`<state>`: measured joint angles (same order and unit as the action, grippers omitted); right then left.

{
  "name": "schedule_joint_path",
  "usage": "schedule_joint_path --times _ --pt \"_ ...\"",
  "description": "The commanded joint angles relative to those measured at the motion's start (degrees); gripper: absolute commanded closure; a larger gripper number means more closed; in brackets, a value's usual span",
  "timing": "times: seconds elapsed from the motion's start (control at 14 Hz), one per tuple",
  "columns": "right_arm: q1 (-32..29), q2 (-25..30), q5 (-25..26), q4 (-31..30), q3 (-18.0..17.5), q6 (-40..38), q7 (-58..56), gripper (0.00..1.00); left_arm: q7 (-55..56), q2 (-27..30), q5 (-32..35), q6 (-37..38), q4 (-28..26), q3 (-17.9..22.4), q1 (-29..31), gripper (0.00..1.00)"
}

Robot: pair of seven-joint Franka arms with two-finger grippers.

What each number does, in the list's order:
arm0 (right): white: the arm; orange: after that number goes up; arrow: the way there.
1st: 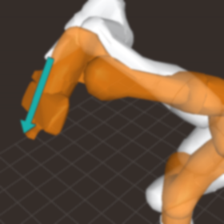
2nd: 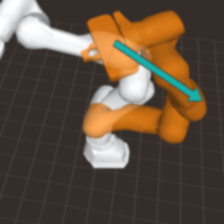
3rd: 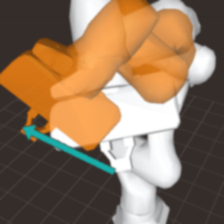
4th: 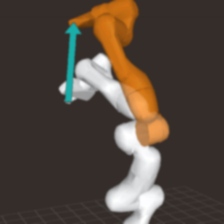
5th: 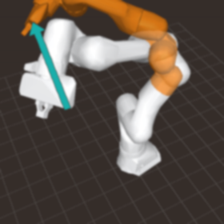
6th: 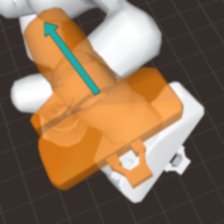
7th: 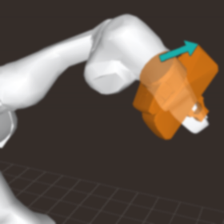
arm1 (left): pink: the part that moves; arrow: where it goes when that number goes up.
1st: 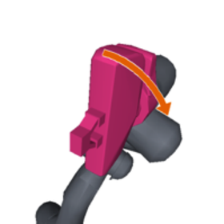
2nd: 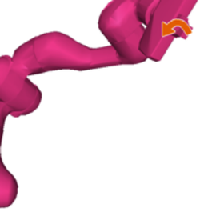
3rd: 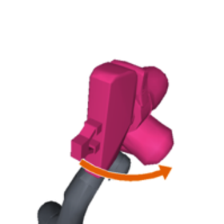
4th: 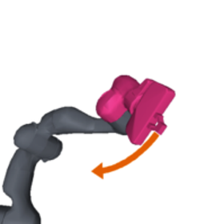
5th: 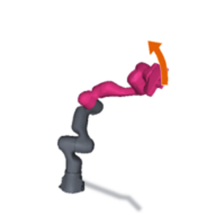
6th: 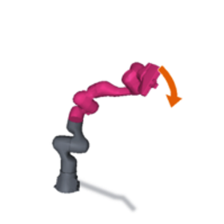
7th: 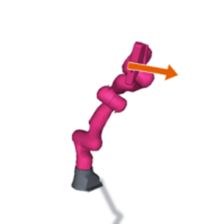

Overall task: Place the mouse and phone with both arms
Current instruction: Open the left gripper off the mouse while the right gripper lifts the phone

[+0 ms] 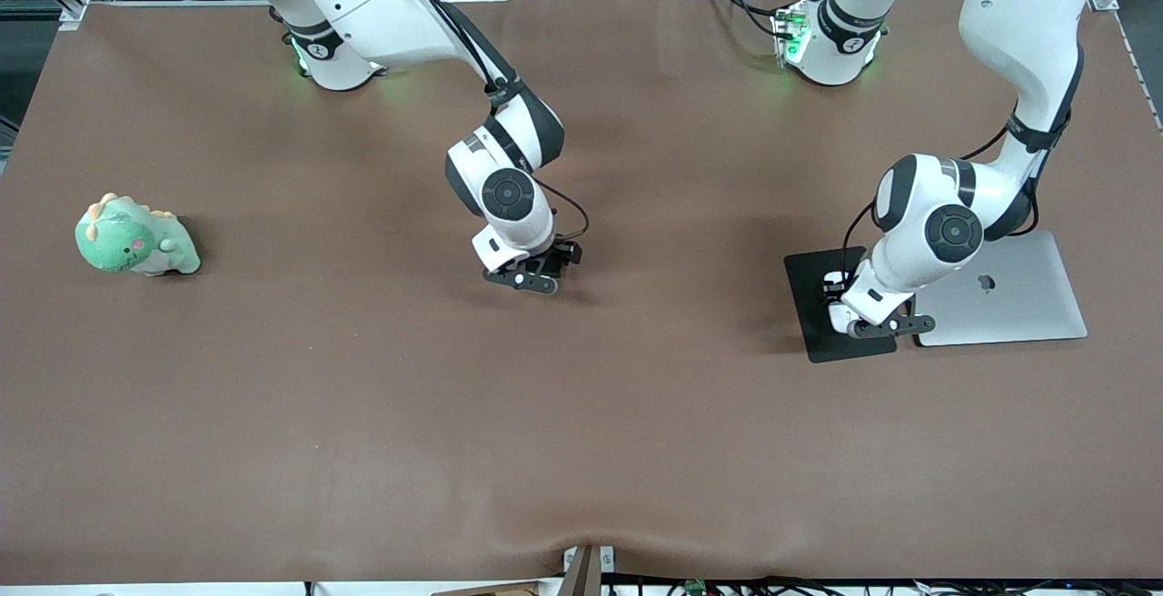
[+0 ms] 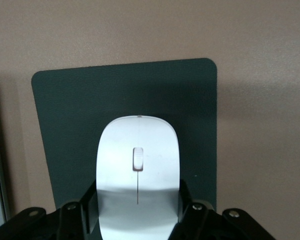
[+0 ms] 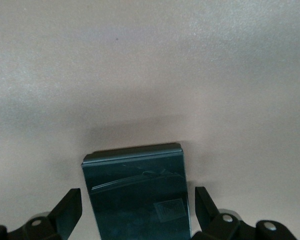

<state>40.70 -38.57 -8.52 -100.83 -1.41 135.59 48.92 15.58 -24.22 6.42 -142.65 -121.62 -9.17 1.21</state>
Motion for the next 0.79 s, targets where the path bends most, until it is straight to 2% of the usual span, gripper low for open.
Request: schedule_joint_path --times 0.0,0.29,0.43,0.5,0.57,0.64,0.71 --pt "0.87 -0.10 0.61 -0.25 0.27 0.99 1.79 0.00 0.77 0.75 0.70 -1.23 -1.52 -0.59 0.81 1.00" --pt "1.14 -0.28 0.79 -0.34 0.36 1.08 1.80 0.00 0.77 -0.66 0.70 -2.72 -1.87 -0.59 1.51 1.00" --pt "1.14 -0.80 0.79 -0.34 0.36 1.61 1.71 0.00 0.77 -1.09 0.70 -2.81 -1.87 -0.59 1.51 0.92" --pt "1.14 -0.98 0.87 -0.42 0.36 2.39 1.71 0.00 0.77 -1.44 0.70 -2.90 -1.78 -0.59 1.51 0.87" --pt "1.14 -1.16 0.88 -0.42 0.36 2.49 1.62 0.00 0.77 -1.88 0.70 -2.90 -1.52 -0.59 1.51 0.70" --pt "1.14 -1.16 0.88 -0.42 0.36 2.49 1.45 0.27 0.86 -2.06 0.44 -2.90 -1.34 -0.59 1.51 0.44" --pt "1.14 -1.07 0.88 -0.34 0.36 2.40 1.44 0.72 1.12 -2.06 0.18 -2.90 -1.08 -0.59 1.68 0.08"
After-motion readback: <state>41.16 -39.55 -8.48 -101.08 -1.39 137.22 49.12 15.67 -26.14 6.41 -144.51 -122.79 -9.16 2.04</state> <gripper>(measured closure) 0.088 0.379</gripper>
